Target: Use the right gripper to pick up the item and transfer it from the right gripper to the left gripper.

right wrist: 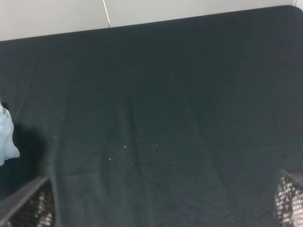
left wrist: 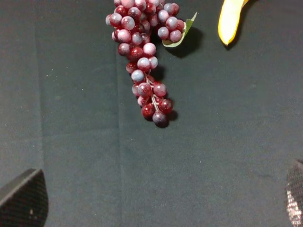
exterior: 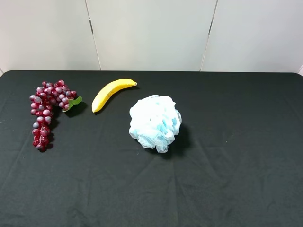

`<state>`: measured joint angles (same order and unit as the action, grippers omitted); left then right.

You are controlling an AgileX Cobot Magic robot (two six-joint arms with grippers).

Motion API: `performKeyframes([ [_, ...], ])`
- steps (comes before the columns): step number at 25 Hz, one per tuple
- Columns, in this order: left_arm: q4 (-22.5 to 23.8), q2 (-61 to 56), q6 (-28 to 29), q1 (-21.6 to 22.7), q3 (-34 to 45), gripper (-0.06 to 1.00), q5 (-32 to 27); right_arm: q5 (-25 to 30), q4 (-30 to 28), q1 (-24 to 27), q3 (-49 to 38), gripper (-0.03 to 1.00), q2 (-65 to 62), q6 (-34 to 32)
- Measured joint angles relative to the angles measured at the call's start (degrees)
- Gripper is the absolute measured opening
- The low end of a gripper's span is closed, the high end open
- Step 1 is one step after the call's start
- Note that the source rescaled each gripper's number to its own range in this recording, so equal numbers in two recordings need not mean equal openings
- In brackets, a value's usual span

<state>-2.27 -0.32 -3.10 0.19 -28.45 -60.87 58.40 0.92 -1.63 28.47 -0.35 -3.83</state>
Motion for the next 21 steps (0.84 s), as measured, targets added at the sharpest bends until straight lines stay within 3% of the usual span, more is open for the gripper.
performKeyframes([
  [21, 0.00, 0.00, 0.00, 0.00, 0.00, 0.99, 0.00, -0.09, 0.00, 0.00, 0.00, 1.00, 0.00, 0.00],
])
